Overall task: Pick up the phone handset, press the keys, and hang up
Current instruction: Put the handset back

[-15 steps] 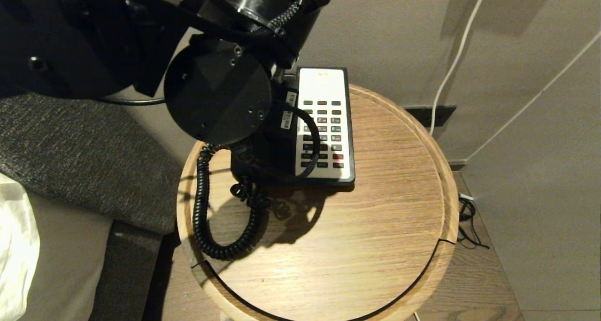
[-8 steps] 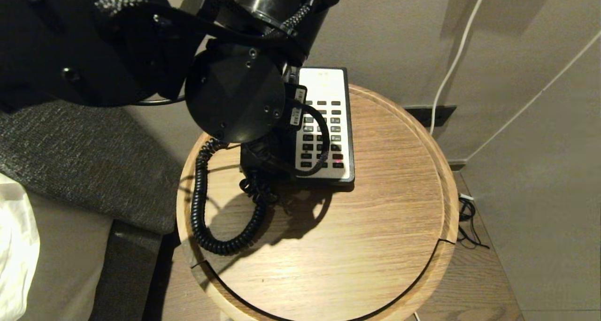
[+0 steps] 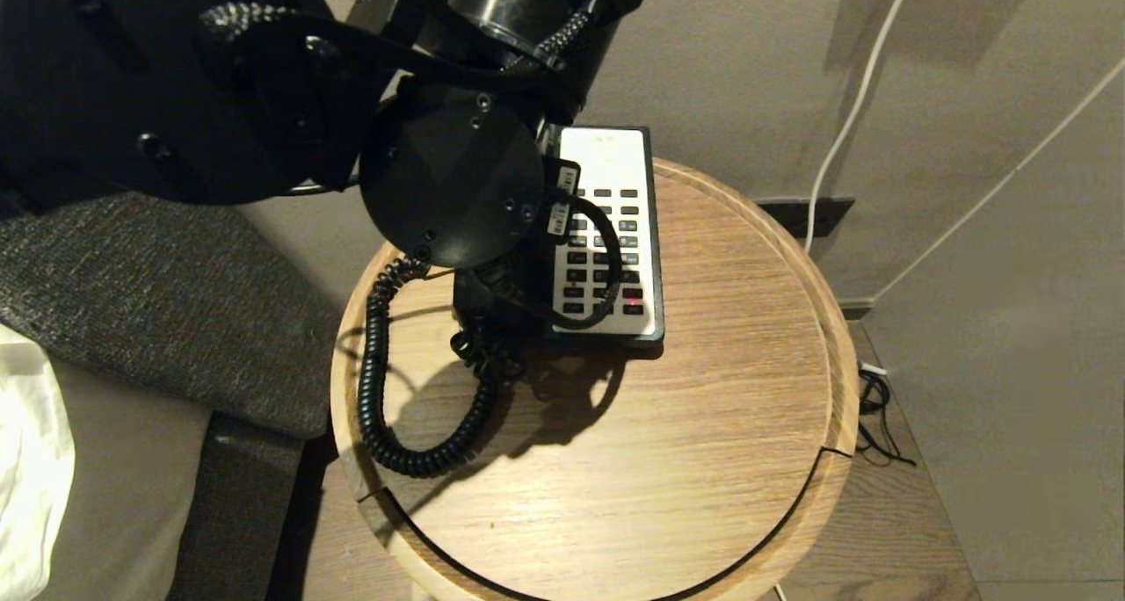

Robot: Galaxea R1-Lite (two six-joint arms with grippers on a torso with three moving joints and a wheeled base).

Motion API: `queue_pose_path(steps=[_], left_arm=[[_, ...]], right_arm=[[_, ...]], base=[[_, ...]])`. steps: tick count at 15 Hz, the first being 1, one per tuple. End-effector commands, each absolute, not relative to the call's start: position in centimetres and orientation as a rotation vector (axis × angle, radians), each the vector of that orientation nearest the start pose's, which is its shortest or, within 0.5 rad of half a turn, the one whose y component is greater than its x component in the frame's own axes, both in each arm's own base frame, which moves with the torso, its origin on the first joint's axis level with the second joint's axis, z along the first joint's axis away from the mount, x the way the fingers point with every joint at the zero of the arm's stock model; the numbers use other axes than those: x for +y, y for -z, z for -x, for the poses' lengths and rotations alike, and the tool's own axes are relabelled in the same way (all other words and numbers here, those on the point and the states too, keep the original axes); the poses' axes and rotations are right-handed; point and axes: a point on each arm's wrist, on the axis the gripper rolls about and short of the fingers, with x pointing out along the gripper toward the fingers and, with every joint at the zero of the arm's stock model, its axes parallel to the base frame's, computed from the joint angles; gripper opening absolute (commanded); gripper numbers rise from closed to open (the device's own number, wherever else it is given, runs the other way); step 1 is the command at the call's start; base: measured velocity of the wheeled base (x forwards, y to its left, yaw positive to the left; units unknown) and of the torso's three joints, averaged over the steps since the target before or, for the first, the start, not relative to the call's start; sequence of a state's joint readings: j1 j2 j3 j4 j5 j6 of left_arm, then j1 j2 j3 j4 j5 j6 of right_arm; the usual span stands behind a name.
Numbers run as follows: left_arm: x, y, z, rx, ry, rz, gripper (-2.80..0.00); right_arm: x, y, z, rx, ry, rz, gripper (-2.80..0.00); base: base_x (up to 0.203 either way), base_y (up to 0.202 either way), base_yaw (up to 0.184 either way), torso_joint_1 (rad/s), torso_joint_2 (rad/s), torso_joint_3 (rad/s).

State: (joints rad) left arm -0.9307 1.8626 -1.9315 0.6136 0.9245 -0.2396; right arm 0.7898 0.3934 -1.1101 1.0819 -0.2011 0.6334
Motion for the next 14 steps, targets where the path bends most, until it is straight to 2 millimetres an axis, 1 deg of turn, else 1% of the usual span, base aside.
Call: queue_pose_path(steps=[1,6,14], left_arm=[[-26.0,-32.4,-21.5,0.325,-0.041,-0.207,-2.80],[-26.5,-31.7,-21.9,0.335,-0.046,-0.229,-2.80],[-26.6,-31.2,-22.1,0.343,-0.078,-0.264,-2.80]], right_arm=[[-7.3,-24.9,6.6,0.505,-0.449,-0.430,-2.80],[-7.3,-24.8,6.6,0.510,-0.458,-0.430,-2.80],[-7.4,-24.7,6.7,0.512,-0.461,-0.431,-2.80]], base=[[0.000,0.000,0.000,0.000,0.00,0.000],[0.000,0.000,0.000,0.000,0.00,0.000],[0.000,0.000,0.000,0.000,0.00,0.000]])
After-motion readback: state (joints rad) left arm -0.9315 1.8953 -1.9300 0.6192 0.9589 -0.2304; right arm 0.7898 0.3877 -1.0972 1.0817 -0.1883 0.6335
